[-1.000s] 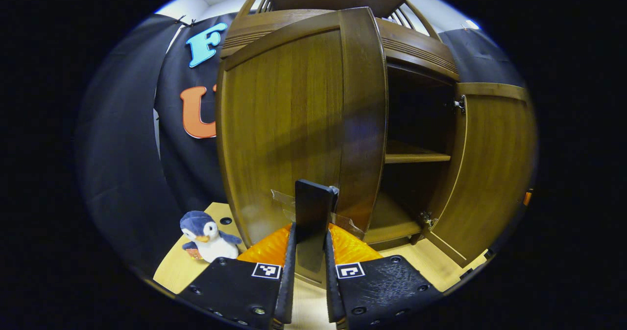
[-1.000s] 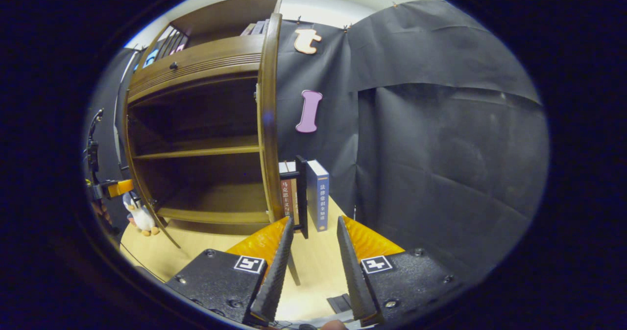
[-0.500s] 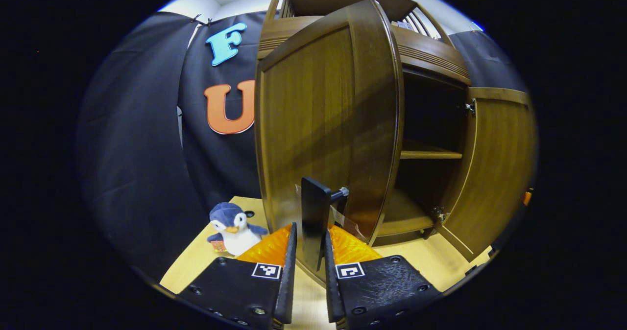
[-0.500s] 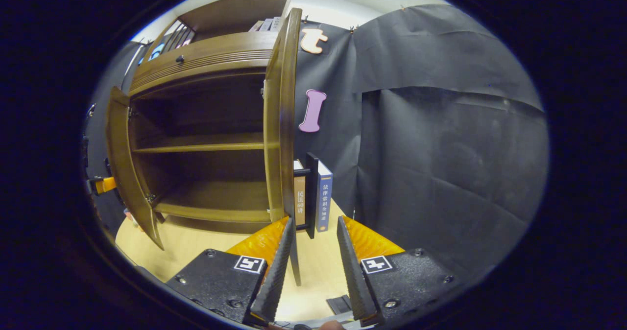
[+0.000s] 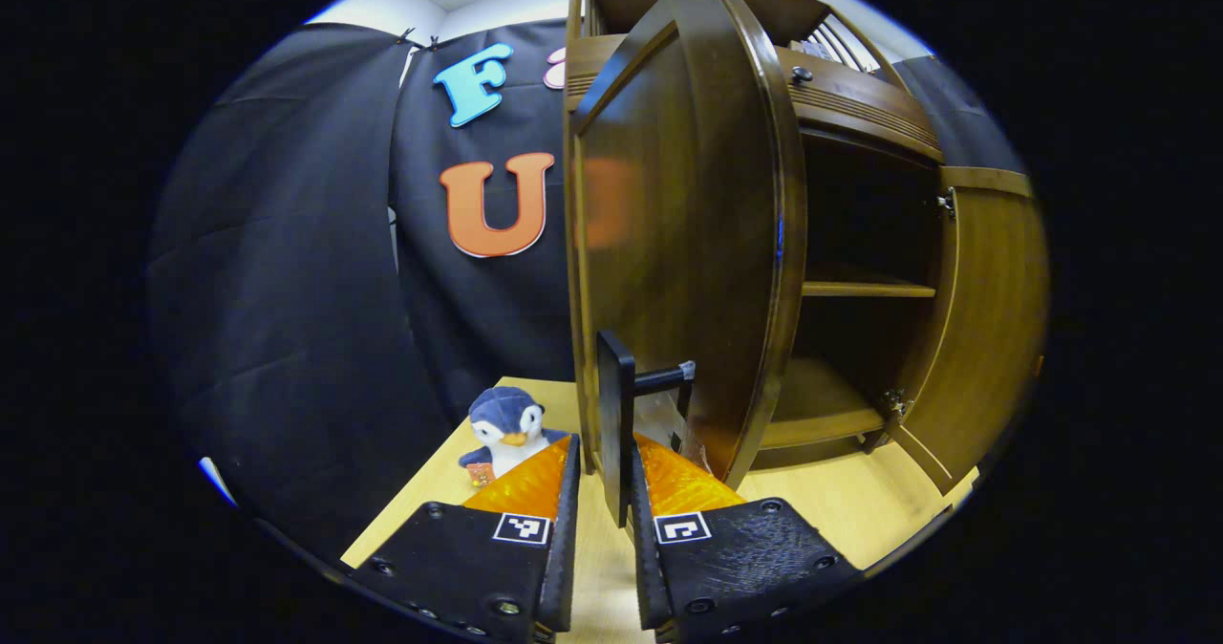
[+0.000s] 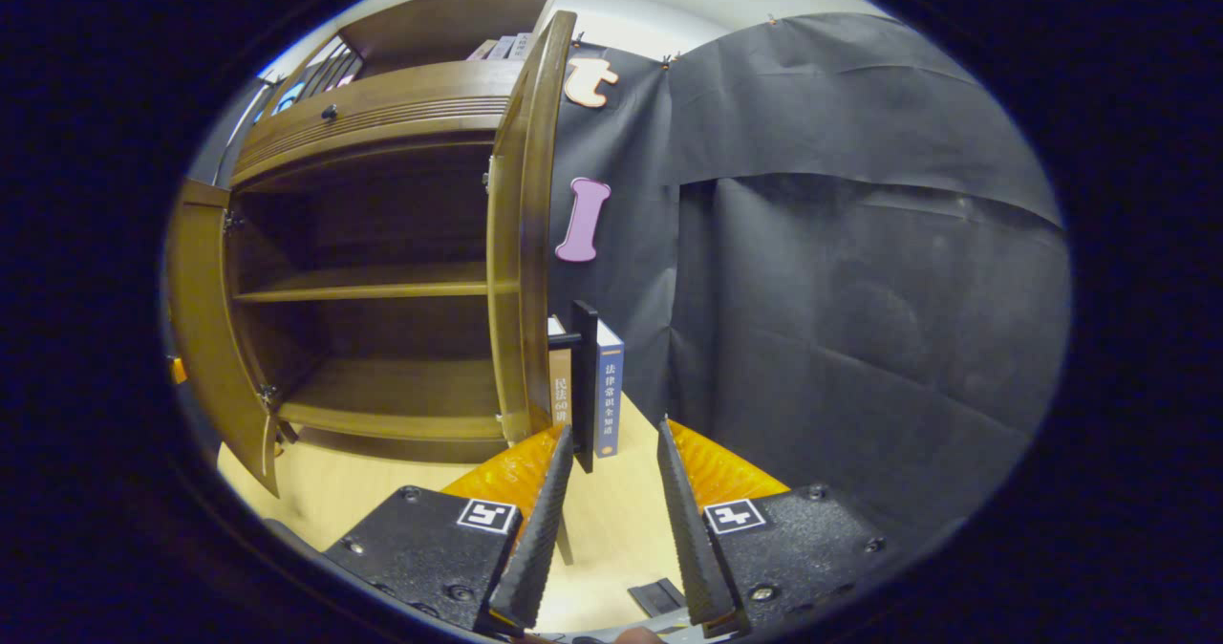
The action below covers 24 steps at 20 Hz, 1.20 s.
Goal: Open the right door of the double-door shoe cabinet with the right hand, and open the left door with the left hand.
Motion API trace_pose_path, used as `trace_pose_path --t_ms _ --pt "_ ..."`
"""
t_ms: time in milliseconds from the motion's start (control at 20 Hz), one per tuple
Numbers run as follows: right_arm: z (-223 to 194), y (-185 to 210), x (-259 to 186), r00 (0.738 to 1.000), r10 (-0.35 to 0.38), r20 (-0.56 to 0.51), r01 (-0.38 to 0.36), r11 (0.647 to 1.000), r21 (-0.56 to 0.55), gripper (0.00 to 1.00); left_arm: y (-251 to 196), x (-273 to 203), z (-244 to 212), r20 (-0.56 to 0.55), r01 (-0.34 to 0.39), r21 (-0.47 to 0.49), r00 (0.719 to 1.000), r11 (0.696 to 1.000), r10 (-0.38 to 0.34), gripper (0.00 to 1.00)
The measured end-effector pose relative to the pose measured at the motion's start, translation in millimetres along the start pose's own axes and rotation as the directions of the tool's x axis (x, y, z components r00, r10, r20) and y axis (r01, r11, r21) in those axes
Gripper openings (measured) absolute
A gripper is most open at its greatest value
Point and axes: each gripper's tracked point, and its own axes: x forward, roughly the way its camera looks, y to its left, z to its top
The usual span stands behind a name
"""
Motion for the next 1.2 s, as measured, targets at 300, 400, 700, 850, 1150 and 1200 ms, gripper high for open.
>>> trace_pose_path --t_ms 300,400,700,850,1150,1200 --pt "-0.2 0.9 -0.4 0.999 -0.04 -0.011 0.04 0.999 0.014 0.58 23.4 -2.1 -3.4 0.019 -0.015 -0.004 1.0 1.0 0.015 0.22" --pt "1.5 2.2 -3.8 0.998 -0.055 -0.006 0.055 0.998 0.013 0.58 26.7 -3.1 -4.1 0.025 -0.009 -0.015 1.0 1.0 0.01 0.34" --pt "9.0 16.1 -19.2 0.998 -0.056 0.033 0.055 0.998 0.029 0.58 38.1 -4.6 -3.9 0.041 0.015 -0.04 0.999 0.999 -0.014 0.26" --pt "11.2 34.5 -28.6 0.998 -0.03 0.051 0.029 0.999 0.018 0.58 42.0 -3.6 -3.7 0.041 0.032 -0.032 0.999 0.999 -0.031 0.26" --pt "13.8 80.2 -27.1 0.997 0.044 0.057 -0.043 0.999 -0.029 0.58 52.6 -5.1 -6.8 0.032 0.06 -0.037 0.998 0.998 -0.059 0.26" --pt "15.0 85.0 -25.5 0.997 0.054 0.056 -0.052 0.998 -0.031 0.58 54.9 -5.5 -7.1 0.026 0.061 -0.032 0.998 0.998 -0.06 0.26"
